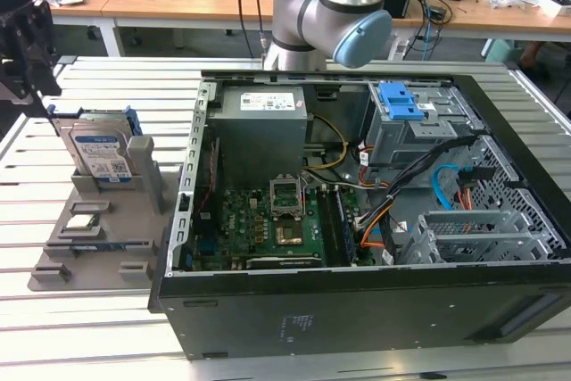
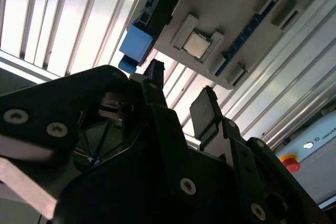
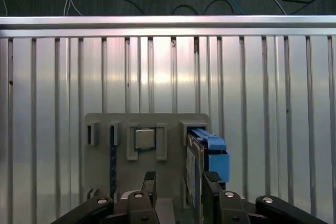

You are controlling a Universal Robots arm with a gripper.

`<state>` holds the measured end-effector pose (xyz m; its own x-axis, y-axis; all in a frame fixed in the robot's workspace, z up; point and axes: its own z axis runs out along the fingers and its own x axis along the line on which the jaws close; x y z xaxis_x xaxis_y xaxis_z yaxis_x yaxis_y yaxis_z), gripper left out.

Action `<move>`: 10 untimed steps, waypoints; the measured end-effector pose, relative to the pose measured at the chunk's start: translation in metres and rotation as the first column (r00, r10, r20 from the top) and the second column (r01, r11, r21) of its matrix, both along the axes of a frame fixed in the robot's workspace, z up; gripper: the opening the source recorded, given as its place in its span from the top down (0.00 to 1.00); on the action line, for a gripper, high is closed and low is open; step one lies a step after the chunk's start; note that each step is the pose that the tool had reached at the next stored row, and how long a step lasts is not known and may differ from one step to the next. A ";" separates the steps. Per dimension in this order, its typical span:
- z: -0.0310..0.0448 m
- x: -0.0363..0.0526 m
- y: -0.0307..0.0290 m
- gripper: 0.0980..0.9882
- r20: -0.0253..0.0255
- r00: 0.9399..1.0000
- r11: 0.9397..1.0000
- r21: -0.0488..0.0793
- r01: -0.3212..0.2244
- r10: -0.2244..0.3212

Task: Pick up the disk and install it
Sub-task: 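Pick up the disk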

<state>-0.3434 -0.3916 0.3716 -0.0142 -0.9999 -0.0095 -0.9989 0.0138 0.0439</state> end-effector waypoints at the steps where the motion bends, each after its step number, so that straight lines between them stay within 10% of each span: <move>1: -0.0004 0.0002 0.0000 0.57 0.000 1.000 1.000 0.000 0.000 0.000; 10: -0.0045 0.0033 0.0000 0.57 0.000 1.000 1.000 0.000 0.000 0.000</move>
<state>-0.3401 -0.3916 0.3671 -0.0142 -0.9999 -0.0095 -0.9989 0.0138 0.0439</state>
